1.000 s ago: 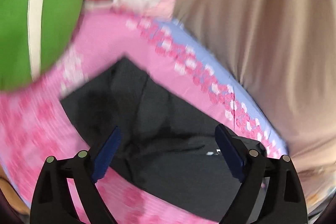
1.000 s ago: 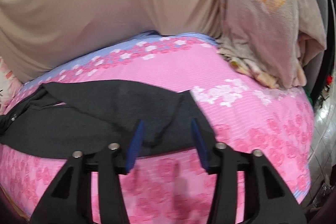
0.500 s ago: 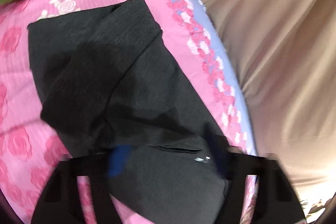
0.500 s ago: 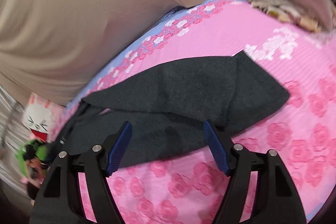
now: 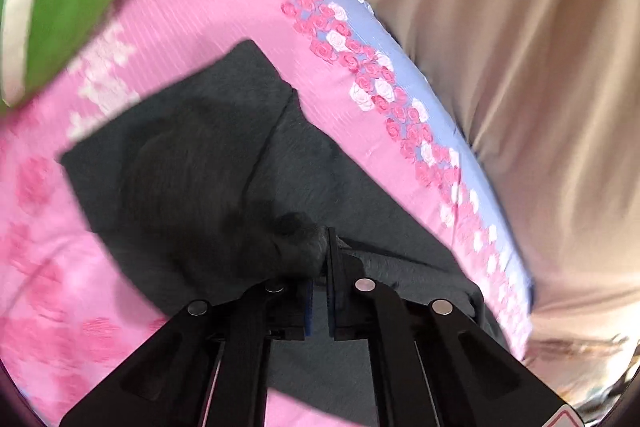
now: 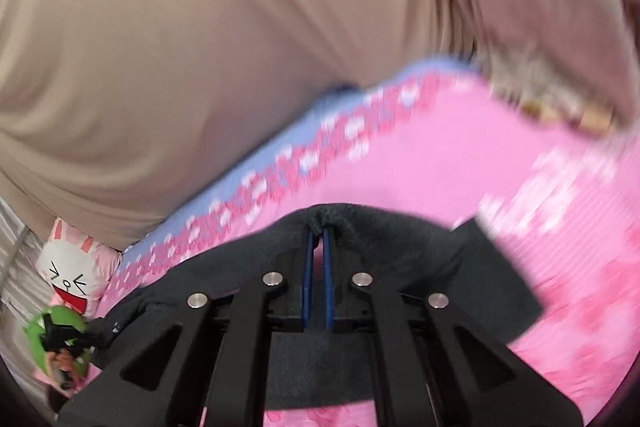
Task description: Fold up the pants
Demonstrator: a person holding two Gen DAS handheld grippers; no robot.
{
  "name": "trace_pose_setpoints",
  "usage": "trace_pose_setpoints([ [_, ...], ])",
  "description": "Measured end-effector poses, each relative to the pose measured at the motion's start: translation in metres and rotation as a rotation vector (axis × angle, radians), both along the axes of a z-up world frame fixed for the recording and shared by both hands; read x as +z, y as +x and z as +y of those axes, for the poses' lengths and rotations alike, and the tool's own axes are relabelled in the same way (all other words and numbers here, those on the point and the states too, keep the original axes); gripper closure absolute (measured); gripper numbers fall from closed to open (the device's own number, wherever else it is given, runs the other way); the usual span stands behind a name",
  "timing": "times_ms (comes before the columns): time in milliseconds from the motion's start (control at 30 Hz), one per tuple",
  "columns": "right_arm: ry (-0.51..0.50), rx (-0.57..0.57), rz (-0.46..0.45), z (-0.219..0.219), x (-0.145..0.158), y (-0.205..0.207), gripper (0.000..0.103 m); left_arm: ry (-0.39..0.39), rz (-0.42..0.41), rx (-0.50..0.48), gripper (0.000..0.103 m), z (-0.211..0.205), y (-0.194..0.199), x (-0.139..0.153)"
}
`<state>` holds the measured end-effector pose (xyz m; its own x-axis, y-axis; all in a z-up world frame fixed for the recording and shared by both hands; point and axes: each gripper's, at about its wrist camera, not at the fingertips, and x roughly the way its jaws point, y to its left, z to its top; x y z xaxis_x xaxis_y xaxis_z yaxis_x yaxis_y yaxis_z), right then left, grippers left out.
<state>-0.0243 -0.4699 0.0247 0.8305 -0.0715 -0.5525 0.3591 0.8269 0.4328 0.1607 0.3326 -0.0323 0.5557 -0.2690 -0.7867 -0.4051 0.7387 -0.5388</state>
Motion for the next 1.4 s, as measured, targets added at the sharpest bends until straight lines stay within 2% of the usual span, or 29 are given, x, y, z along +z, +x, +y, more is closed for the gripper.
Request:
trace_pose_setpoints([
  [67,-0.049,-0.026,0.068,-0.007,-0.011,-0.01,0.1,0.051,0.039,-0.017,0.099,0.005,-0.006,-0.009],
  [133,-0.019,-0.03,0.166,-0.019,-0.045,-0.014,0.099,0.088,0.094,-0.041,0.098,0.007,-0.008,-0.031],
  [167,-0.01,-0.029,0.199,-0.021,-0.059,-0.015,0.099,0.087,0.102,-0.059,0.098,0.008,-0.01,-0.039],
  [233,-0.004,-0.028,0.236,-0.02,-0.076,-0.015,0.099,0.106,0.082,-0.072,0.097,0.008,-0.013,-0.035],
  [300,-0.005,-0.027,0.205,-0.017,-0.071,-0.015,0.099,0.121,0.063,-0.069,0.097,0.009,-0.015,-0.022],
  [400,-0.045,-0.012,0.126,-0.013,-0.045,-0.022,0.099,0.152,0.018,-0.074,0.098,0.01,-0.021,0.004],
  [467,-0.093,-0.034,0.142,-0.012,-0.039,-0.024,0.095,0.152,0.023,-0.076,0.097,0.013,-0.024,0.01],
  [500,-0.128,-0.053,0.193,-0.012,-0.041,-0.024,0.091,0.13,0.028,-0.081,0.093,0.014,-0.025,0.008],
  [533,-0.153,-0.079,0.23,-0.012,-0.043,-0.025,0.091,0.082,0.027,-0.087,0.072,0.016,-0.028,0.004],
  [567,-0.163,-0.1,0.256,-0.01,-0.047,-0.028,0.091,0.045,0.027,-0.075,0.058,0.017,-0.03,0.0],
  [600,-0.142,-0.091,0.245,-0.007,-0.048,-0.032,0.091,0.009,0.02,-0.046,0.039,0.02,-0.036,-0.001],
  [633,-0.125,-0.083,0.226,-0.002,-0.047,-0.039,0.091,-0.009,0.003,-0.02,0.03,0.022,-0.04,-0.002],
  [700,-0.133,-0.063,0.202,0.013,-0.043,-0.047,0.085,0.0,-0.007,0.007,0.028,0.023,-0.041,-0.003],
  [733,-0.139,-0.053,0.188,0.021,-0.041,-0.05,0.08,-0.003,0.001,0.016,0.028,0.023,-0.038,-0.006],
  [767,-0.145,-0.038,0.173,0.033,-0.038,-0.052,0.066,-0.021,0.012,0.027,0.028,0.024,-0.035,-0.011],
  [800,-0.148,-0.026,0.165,0.04,-0.036,-0.052,0.057,-0.044,0.017,0.029,0.028,0.024,-0.031,-0.015],
  [867,-0.154,0.0,0.155,0.058,-0.033,-0.052,0.057,-0.081,0.009,0.011,0.035,0.018,-0.025,-0.021],
  [900,-0.149,0.019,0.15,0.068,-0.034,-0.05,0.057,-0.077,-0.007,0.001,0.059,0.014,-0.023,-0.021],
  [933,-0.143,0.03,0.146,0.073,-0.035,-0.047,0.057,-0.054,-0.015,-0.013,0.091,0.012,-0.021,-0.019],
  [967,-0.137,0.043,0.143,0.08,-0.035,-0.045,0.057,-0.046,-0.017,-0.017,0.102,0.012,-0.019,-0.018],
  [1033,-0.127,0.075,0.135,0.094,-0.037,-0.04,0.057,-0.072,-0.033,-0.015,0.102,0.018,-0.021,-0.012],
  [1100,-0.12,0.096,0.131,0.104,-0.036,-0.039,0.057,-0.079,-0.084,-0.027,0.102,0.023,-0.038,0.008],
  [1167,-0.12,0.123,0.121,0.115,-0.035,-0.041,0.056,-0.078,-0.1,-0.031,0.101,0.031,-0.064,0.021],
  [1233,-0.133,0.148,0.137,0.123,-0.042,-0.037,0.048,0.001,-0.051,-0.012,0.097,0.041,-0.068,0.012],
  [1267,-0.131,0.16,0.158,0.125,-0.048,-0.033,0.046,0.038,0.023,0.005,0.095,0.048,-0.064,-0.007],
  [1333,-0.141,0.185,0.199,0.136,-0.055,-0.027,0.046,-0.012,0.103,-0.003,0.091,0.048,-0.064,-0.03],
  [1367,-0.145,0.211,0.199,0.144,-0.053,-0.026,0.046,-0.015,0.11,-0.002,0.088,0.046,-0.068,-0.032],
  [1400,-0.143,0.237,0.191,0.153,-0.052,-0.025,0.046,-0.002,0.093,-0.004,0.076,0.042,-0.073,-0.028],
])
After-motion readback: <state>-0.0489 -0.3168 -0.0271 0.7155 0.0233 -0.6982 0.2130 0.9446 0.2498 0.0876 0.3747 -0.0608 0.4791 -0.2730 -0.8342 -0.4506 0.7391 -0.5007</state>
